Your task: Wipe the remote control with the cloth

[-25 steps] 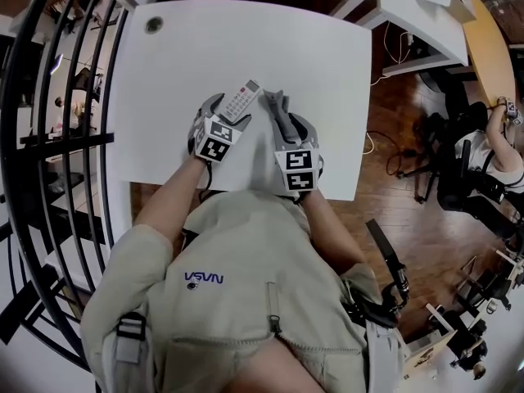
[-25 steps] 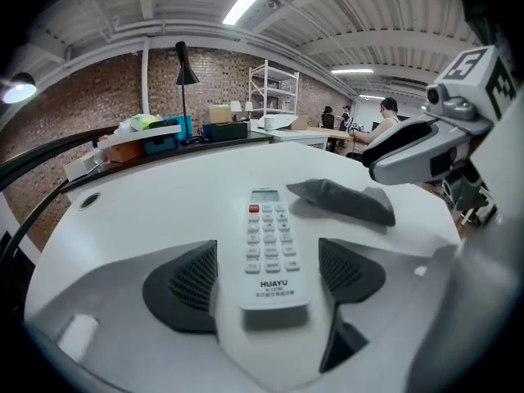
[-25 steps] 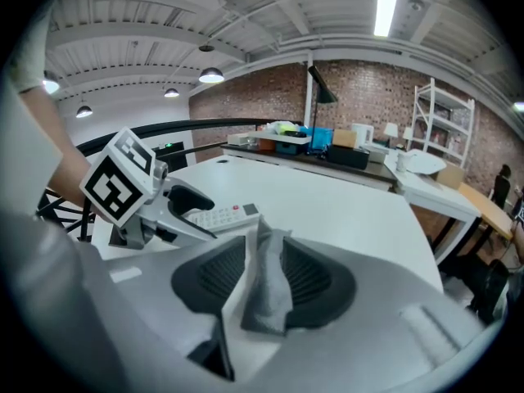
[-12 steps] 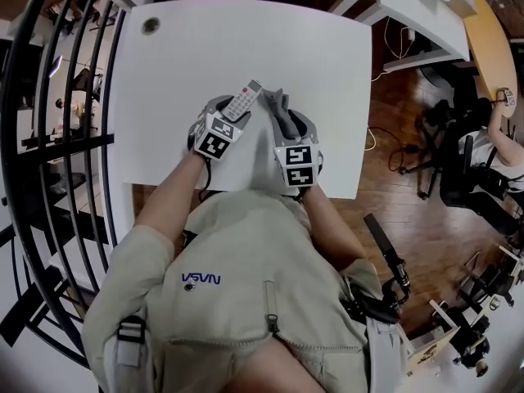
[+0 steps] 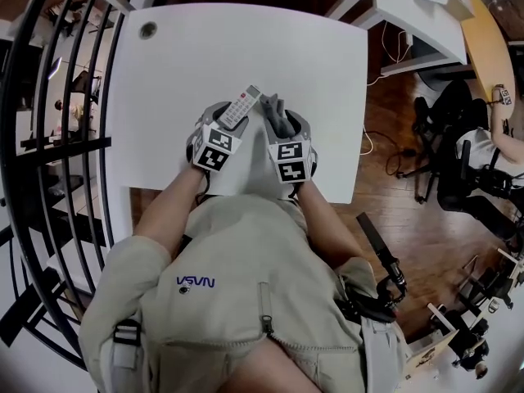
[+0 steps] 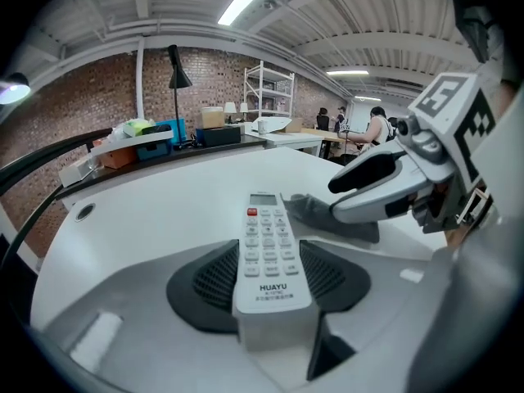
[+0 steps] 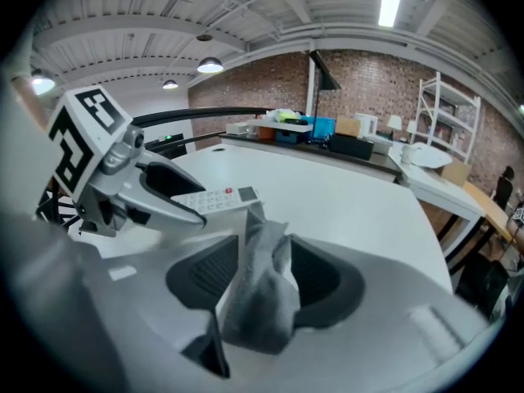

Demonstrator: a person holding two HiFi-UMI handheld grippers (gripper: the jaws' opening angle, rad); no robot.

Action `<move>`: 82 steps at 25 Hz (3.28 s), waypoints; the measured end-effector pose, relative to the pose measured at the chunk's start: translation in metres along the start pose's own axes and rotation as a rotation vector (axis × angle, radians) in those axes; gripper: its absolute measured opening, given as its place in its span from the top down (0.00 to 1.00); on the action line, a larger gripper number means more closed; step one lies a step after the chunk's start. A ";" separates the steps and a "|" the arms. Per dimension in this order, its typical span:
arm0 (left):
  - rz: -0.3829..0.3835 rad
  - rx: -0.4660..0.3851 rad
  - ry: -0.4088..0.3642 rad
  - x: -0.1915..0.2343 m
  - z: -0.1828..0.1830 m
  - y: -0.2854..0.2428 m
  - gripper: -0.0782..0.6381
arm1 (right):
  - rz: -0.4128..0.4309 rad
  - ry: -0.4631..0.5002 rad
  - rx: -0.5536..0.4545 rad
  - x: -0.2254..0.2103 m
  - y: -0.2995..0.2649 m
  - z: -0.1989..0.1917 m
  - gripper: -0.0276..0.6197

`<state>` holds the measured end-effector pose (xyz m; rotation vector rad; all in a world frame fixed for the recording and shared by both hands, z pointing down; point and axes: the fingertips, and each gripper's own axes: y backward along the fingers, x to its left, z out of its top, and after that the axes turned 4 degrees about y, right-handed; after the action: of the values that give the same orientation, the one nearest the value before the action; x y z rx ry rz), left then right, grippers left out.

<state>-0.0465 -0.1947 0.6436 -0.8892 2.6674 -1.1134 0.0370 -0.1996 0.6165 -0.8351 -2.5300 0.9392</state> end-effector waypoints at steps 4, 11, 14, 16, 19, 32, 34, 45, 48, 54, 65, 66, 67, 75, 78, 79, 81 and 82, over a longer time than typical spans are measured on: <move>0.019 -0.021 0.007 0.005 0.010 0.011 0.55 | 0.010 0.049 0.037 -0.002 -0.015 -0.004 0.63; 0.048 -0.030 0.027 0.012 0.012 0.024 0.55 | 0.021 0.034 0.073 -0.001 -0.026 -0.016 0.63; 0.071 -0.034 0.018 0.010 0.020 0.027 0.55 | 0.018 0.045 0.079 -0.003 -0.023 -0.019 0.70; 0.074 -0.045 0.023 0.007 0.020 0.025 0.55 | 0.005 0.066 0.093 -0.004 -0.020 -0.022 0.83; 0.079 -0.056 0.021 0.005 0.021 0.030 0.55 | 0.000 0.072 0.088 -0.003 -0.016 -0.021 0.88; 0.091 -0.180 -0.005 -0.012 0.065 0.066 0.55 | -0.035 0.008 -0.234 -0.020 0.063 0.084 0.90; 0.090 -0.202 -0.015 -0.013 0.073 0.075 0.55 | -0.038 0.013 -0.278 -0.021 0.075 0.104 0.90; 0.105 -0.312 -0.143 -0.037 0.106 0.132 0.55 | -0.019 0.080 -0.424 -0.006 0.125 0.169 0.91; 0.114 -0.351 -0.205 -0.052 0.113 0.141 0.55 | -0.010 0.113 -0.417 -0.004 0.131 0.172 0.91; 0.141 -0.393 -0.302 -0.062 0.122 0.150 0.55 | 0.102 0.180 -0.377 0.024 0.144 0.168 0.91; 0.121 -0.392 -0.403 -0.078 0.121 0.153 0.55 | 0.400 0.382 -0.241 0.094 0.155 0.151 0.91; 0.126 -0.392 -0.405 -0.079 0.122 0.154 0.55 | 0.368 0.379 -0.253 0.088 0.158 0.155 0.91; 0.134 -0.393 -0.411 -0.079 0.123 0.156 0.55 | 0.316 0.372 -0.270 0.078 0.162 0.160 0.91; 0.187 -0.416 -0.537 -0.080 0.116 0.161 0.55 | -0.032 0.376 -0.255 0.021 0.156 0.174 0.90; 0.189 -0.416 -0.530 -0.080 0.121 0.164 0.55 | 0.037 0.418 -0.242 0.050 0.156 0.170 0.90; 0.184 -0.415 -0.541 -0.079 0.119 0.162 0.55 | 0.062 0.438 -0.231 0.060 0.155 0.168 0.90; 0.167 -0.417 -0.549 -0.078 0.116 0.158 0.55 | 0.132 0.477 -0.203 0.079 0.152 0.162 0.90; 0.156 -0.416 -0.545 -0.079 0.116 0.157 0.55 | 0.164 0.503 -0.188 0.088 0.151 0.160 0.90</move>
<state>-0.0190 -0.1337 0.4434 -0.8635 2.4621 -0.2245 -0.0445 -0.1300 0.4049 -1.1794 -2.1517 0.4571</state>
